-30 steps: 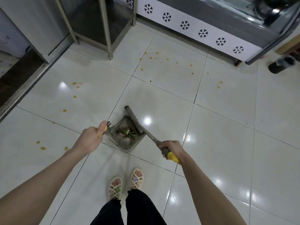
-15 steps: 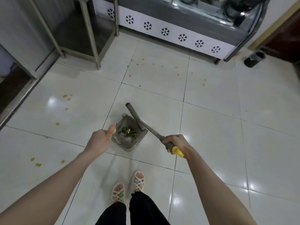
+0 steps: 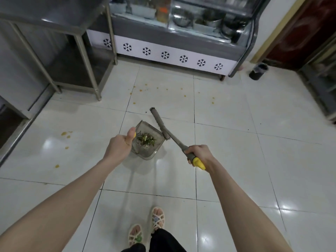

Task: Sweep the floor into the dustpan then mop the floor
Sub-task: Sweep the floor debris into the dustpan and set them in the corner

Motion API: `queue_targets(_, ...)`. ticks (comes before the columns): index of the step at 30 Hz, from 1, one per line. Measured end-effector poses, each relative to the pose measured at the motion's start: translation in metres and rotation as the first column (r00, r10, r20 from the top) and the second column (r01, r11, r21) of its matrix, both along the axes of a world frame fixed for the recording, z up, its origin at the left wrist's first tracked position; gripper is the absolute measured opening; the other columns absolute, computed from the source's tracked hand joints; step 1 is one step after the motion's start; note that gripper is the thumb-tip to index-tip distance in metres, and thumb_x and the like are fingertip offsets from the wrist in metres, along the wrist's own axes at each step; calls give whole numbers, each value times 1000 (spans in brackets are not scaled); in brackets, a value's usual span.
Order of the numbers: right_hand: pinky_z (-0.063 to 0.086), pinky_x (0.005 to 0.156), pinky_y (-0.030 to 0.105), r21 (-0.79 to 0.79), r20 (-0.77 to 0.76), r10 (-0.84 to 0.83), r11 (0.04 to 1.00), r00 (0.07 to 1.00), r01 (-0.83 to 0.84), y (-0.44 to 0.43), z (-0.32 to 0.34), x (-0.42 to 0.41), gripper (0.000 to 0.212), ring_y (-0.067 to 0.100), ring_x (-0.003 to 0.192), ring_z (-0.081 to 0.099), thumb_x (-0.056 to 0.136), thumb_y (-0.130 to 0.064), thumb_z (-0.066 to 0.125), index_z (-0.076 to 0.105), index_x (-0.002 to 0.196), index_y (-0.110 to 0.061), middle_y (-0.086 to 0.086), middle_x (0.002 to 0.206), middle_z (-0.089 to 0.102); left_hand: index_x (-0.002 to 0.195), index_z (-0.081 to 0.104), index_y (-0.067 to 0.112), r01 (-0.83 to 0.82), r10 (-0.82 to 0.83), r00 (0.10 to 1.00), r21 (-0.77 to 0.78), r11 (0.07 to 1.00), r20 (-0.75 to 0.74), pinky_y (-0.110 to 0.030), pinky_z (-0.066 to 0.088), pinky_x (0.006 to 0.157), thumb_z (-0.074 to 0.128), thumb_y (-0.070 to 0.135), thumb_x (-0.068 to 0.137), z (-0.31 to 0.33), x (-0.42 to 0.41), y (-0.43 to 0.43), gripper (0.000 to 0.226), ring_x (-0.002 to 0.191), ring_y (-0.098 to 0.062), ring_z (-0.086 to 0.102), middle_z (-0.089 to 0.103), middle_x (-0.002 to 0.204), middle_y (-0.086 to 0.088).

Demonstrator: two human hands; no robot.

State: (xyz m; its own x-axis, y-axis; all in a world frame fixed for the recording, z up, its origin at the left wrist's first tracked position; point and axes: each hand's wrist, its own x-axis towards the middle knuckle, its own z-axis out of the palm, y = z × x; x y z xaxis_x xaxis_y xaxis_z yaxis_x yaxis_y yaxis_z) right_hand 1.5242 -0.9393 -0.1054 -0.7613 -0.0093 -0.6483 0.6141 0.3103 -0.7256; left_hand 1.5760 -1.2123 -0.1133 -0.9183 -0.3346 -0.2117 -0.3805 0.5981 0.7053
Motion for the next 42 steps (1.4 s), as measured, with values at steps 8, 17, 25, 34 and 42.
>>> queue_targets(8,38,38,21,-51,-33,-116,992,993,115,12,17,2,5,20,35,50,77,3,64,61,81,6,13,61,51,55,47,7,58,-61,996,-45,997,-72,-39,47,64,17,73,87,18,-27,22,79,56,-28,50,52,55,-12)
queue_targets(17,37,36,20,-67,-24,-231,971,973,229,55,24,-4,9,20,33,49,78,6,63,59,85,8,14,64,53,47,34,17,168,-171,984,-68,983,-44,-34,36,57,18,75,83,19,-36,86,71,57,-28,43,43,52,-8)
queue_targets(25,40,36,20,-78,11,-298,951,955,298,139,19,-34,12,20,33,50,77,6,65,59,86,11,16,68,54,50,46,11,197,-199,980,-84,977,-21,-31,34,53,5,84,68,14,-82,166,85,56,-21,50,53,55,-6)
queue_targets(34,40,38,20,-52,-9,-313,949,950,312,282,35,-100,12,23,40,51,75,5,65,57,84,9,20,73,52,53,42,8,215,-220,974,-80,973,-51,-30,34,51,9,81,73,23,-158,307,82,52,-20,46,50,51,-7)
queue_targets(42,39,38,20,-77,-27,-352,934,935,349,377,51,-152,8,23,44,48,74,9,64,58,77,6,18,73,49,52,37,9,229,-233,970,-58,972,-71,-29,33,51,12,77,79,34,-218,408,77,50,-21,44,44,48,-6)
